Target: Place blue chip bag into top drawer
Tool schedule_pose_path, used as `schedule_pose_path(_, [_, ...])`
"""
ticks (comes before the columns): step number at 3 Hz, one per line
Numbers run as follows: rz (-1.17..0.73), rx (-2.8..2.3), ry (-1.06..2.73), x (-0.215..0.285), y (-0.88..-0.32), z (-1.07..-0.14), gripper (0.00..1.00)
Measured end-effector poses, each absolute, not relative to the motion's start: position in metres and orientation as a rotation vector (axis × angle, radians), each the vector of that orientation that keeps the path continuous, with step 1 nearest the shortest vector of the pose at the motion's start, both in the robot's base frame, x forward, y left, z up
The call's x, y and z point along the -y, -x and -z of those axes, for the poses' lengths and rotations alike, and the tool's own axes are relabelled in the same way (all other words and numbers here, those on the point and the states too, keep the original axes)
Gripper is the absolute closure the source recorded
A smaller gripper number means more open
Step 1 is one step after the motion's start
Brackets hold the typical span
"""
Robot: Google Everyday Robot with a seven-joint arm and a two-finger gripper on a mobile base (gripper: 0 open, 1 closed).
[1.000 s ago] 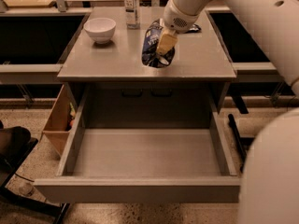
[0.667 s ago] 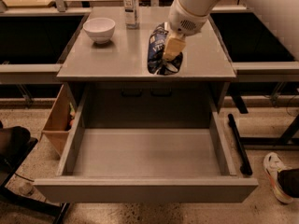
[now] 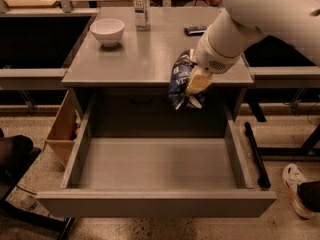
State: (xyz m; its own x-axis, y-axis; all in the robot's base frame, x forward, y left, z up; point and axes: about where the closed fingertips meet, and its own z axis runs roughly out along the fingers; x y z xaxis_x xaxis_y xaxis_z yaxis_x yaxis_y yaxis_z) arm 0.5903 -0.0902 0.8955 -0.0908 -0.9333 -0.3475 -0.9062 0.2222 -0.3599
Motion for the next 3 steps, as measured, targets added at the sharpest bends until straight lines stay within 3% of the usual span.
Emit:
schedule_pose_path(1, [0.071, -2.002, 1.691, 0.09, -0.59, -0.896, 1.0])
schedule_pose_path(3, [-0.195, -1.942, 1.698, 0.031, -0.541, -0.824, 1.0])
